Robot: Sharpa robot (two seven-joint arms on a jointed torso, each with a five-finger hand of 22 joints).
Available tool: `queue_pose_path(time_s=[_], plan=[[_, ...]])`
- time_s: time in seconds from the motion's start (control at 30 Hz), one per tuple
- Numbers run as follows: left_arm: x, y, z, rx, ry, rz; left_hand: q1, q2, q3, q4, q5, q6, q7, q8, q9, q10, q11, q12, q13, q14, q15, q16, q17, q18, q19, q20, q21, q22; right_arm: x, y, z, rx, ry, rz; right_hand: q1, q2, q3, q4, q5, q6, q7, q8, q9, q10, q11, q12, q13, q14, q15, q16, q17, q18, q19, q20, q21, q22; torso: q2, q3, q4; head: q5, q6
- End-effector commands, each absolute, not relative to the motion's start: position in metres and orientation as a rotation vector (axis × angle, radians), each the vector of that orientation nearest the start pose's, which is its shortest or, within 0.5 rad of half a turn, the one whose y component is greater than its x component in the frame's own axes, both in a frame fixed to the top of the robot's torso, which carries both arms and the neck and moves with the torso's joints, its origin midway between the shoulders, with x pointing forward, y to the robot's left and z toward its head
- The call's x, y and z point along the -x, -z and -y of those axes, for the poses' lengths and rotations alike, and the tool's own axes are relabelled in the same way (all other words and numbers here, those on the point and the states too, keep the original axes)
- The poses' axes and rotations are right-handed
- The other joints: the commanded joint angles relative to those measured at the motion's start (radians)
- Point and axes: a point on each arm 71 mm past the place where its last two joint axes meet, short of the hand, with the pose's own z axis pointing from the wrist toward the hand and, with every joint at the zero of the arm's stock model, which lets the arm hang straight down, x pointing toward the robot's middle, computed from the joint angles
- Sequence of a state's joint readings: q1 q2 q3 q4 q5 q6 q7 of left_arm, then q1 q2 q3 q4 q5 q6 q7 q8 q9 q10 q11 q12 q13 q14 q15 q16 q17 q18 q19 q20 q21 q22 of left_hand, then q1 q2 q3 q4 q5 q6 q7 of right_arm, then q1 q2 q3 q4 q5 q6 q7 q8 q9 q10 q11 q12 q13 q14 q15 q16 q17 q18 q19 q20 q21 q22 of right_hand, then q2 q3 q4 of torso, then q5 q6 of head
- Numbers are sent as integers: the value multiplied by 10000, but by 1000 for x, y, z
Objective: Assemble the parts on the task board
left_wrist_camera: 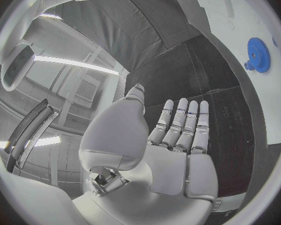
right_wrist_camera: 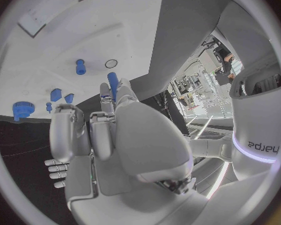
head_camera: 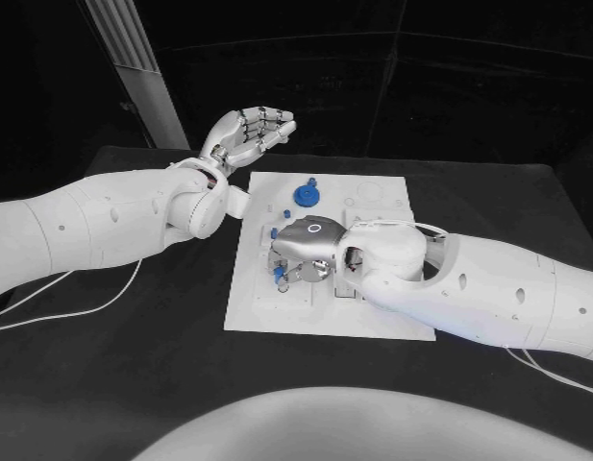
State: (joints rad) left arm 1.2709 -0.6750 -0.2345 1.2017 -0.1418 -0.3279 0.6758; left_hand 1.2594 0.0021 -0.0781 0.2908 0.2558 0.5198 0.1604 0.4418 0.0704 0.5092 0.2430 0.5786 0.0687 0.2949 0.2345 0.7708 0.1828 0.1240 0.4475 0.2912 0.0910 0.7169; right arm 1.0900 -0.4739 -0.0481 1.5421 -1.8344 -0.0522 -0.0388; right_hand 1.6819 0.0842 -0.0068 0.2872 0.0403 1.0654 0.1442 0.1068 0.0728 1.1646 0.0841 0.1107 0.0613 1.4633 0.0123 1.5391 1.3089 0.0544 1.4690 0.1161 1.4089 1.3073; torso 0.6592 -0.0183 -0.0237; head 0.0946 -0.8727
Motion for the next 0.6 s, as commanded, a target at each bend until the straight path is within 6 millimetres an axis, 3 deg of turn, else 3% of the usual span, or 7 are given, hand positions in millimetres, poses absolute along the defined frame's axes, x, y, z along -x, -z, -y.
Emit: queue_pose_path(time_s=[0.03,0.6], plan=[[-527,188,-219,5942,15377,-11504,15,117,-56,16,44,-71,1199,68,-16,-73,-2,38,-13,-68,30,36,-17,-167,26,-5,-55,-12,-406,231,2,8665,-8589,-17056,9,30,-21,32,64,38,56,35,6,4,64,-65,-12,902,15,50,1706,-140,321,-17,-21,1792,-4,-11,-10,-26,1],[-527,188,-220,5944,15372,-11501,15,117,-56,16,44,-71,1199,68,-16,-73,-2,38,-13,-68,30,36,-17,-167,26,-5,-55,-12,-407,239,1,8843,-8263,-17597,3,38,-23,31,64,25,62,21,1,-5,70,-91,-11,900,20,47,1696,-132,306,-12,-55,1775,6,-4,-6,-88,1]])
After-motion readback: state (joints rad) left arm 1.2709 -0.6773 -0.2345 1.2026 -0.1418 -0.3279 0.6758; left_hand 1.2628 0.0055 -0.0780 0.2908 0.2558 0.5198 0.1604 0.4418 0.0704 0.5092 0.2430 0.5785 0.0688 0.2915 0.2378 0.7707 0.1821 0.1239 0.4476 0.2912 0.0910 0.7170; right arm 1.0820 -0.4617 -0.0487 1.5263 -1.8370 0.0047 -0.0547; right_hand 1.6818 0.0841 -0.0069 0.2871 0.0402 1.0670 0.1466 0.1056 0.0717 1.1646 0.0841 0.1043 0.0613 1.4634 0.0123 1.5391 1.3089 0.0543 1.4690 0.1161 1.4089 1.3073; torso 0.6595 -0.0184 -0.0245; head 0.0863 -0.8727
